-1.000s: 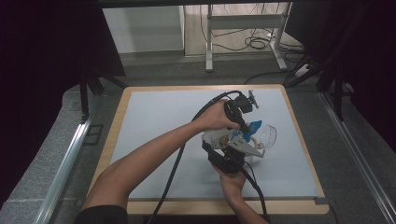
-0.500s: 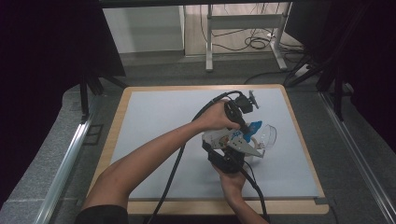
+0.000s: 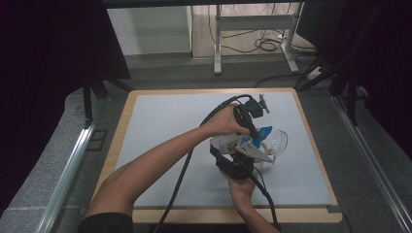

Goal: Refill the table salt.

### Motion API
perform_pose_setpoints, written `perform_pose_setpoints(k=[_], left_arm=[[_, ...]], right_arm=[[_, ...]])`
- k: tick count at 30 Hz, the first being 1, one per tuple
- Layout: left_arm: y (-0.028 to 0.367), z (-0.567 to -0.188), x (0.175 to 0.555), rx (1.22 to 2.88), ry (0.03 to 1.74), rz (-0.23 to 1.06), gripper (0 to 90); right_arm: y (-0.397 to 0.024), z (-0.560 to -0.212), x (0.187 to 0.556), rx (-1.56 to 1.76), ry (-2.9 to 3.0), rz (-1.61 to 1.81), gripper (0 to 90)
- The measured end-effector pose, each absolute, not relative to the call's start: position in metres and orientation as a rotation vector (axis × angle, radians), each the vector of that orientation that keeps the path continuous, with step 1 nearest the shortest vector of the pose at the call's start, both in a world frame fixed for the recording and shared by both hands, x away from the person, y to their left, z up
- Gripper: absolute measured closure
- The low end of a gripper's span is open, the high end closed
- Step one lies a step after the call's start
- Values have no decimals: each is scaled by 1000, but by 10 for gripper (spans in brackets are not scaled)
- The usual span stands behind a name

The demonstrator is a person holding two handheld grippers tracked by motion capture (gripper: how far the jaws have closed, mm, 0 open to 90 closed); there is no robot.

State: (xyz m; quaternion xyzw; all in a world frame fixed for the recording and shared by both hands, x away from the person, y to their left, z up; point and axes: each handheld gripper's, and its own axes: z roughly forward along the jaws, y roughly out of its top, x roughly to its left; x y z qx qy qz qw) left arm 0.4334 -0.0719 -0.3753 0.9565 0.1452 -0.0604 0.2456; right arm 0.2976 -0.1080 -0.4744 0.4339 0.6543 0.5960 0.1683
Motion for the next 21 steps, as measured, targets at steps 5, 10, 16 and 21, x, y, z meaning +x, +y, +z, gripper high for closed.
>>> perform_pose_setpoints(k=[5, 10, 16, 21], left_arm=[[-72, -375, 434, 2617, 395, -162, 895], [-73, -375, 433, 2610, 400, -164, 894], [-73, -375, 434, 2614, 395, -162, 894], [-73, -375, 433, 2609, 399, -164, 894]], right_arm=[[-108, -474, 298, 1234, 1859, 1699, 596], [-108, -473, 298, 1233, 1857, 1699, 596], [-108, -473, 298, 1231, 1859, 1698, 596], [-108, -473, 298, 1230, 1859, 1698, 597]])
